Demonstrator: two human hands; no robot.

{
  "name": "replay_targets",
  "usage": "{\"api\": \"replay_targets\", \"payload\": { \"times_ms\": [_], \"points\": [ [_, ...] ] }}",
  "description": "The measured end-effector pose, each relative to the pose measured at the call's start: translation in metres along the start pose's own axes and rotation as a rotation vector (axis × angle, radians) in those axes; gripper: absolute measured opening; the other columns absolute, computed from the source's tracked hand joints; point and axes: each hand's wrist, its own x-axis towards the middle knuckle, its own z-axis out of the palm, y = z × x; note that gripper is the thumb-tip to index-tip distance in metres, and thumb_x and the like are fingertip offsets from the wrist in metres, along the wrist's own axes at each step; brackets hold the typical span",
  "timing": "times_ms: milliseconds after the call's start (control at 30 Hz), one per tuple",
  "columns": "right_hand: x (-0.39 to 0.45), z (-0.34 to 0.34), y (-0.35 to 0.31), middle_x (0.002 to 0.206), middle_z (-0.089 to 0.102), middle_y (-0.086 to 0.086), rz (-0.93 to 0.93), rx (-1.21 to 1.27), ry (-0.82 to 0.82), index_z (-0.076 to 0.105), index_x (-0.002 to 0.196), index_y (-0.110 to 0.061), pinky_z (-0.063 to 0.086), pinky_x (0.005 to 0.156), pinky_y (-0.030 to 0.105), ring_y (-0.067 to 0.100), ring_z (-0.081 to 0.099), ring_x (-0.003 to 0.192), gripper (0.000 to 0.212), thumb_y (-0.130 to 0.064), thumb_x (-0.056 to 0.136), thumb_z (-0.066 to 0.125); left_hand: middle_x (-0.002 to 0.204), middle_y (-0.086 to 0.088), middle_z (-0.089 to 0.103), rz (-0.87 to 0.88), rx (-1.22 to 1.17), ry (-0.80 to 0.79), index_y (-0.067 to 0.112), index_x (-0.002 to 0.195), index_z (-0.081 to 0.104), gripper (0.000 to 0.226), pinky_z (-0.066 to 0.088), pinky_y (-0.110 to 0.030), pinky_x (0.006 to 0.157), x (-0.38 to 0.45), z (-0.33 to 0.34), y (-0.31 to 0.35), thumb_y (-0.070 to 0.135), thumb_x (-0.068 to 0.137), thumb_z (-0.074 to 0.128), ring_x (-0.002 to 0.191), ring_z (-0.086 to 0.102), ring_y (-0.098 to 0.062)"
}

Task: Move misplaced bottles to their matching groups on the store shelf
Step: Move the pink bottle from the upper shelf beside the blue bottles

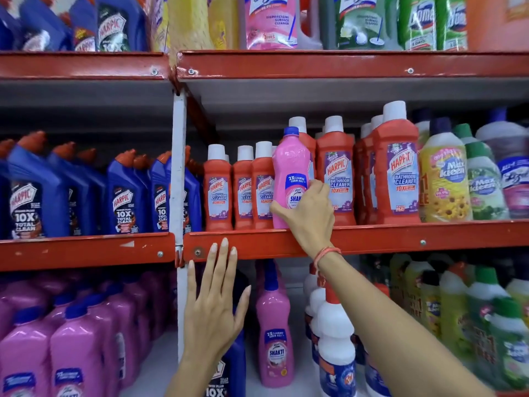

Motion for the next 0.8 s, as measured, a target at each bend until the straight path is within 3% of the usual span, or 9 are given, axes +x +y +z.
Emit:
{"api": "replay_targets", "payload": {
  "times_ms": [167,433,500,567,667,800],
  "points": [
    [0.008,-0.01,-0.008,0.116,0.052,0.012,-0.068,0.081,0.058,0.045,0.125,-0.005,0.053,0.073,0.033,0.028,0.06,0.102,0.085,-0.054,0.066,0.08,0.164,-0.009,0.024,-0.002,0.005,-0.021,0.01,0.154,0.024,0.07,0.009,-0.051,0.125,-0.001,0.0,0.0,0.046,0.097,0.038,0.151,0.023,-0.024],
    [-0.014,-0.058,-0.018,0.117,0.06,0.001,-0.039,0.221,0.038,0.048,0.124,-0.015,0.04,0.061,0.014,0.013,0.06,0.095,0.084,-0.06,0.061,0.081,0.165,-0.007,0.02,0.01,-0.004,-0.006,0.011,0.155,0.02,0.07,0.011,-0.055,0.124,-0.007,-0.001,-0.002,0.045,0.098,0.039,0.153,0.017,-0.022],
    [-0.034,-0.066,-0.009,0.117,0.061,0.0,-0.024,0.253,0.011,0.048,0.123,-0.017,0.051,0.071,0.022,0.013,0.062,0.095,0.083,-0.059,0.058,0.082,0.165,-0.008,0.02,0.018,-0.004,-0.005,0.011,0.155,0.02,0.07,0.008,-0.054,0.125,-0.011,-0.002,-0.003,0.045,0.098,0.04,0.153,0.016,-0.022],
    [-0.058,-0.069,0.003,0.116,0.062,-0.001,-0.005,0.282,-0.001,0.049,0.121,-0.018,0.053,0.08,0.029,0.014,0.064,0.097,0.083,-0.056,0.056,0.084,0.165,-0.009,0.019,0.026,0.014,-0.015,0.011,0.156,0.019,0.07,0.006,-0.054,0.125,-0.015,-0.002,-0.003,0.044,0.098,0.041,0.153,0.016,-0.023],
    [-0.095,-0.066,0.024,0.112,0.061,-0.001,0.007,0.293,-0.009,0.051,0.118,-0.019,0.052,0.076,0.025,0.013,0.063,0.095,0.079,-0.051,0.055,0.087,0.165,-0.009,0.02,0.034,0.023,-0.026,0.01,0.155,0.019,0.07,0.01,-0.057,0.124,-0.02,-0.002,-0.004,0.044,0.099,0.043,0.153,0.016,-0.024],
    [-0.143,-0.052,0.054,0.109,0.057,-0.001,0.012,0.288,-0.063,0.05,0.118,-0.019,0.056,0.077,0.03,0.012,0.062,0.094,0.079,-0.048,0.054,0.086,0.166,-0.007,0.018,0.01,0.001,-0.045,0.01,0.156,0.017,0.069,0.015,-0.06,0.122,-0.022,-0.003,-0.004,0.043,0.1,0.04,0.153,0.014,-0.022]
  ]
}}
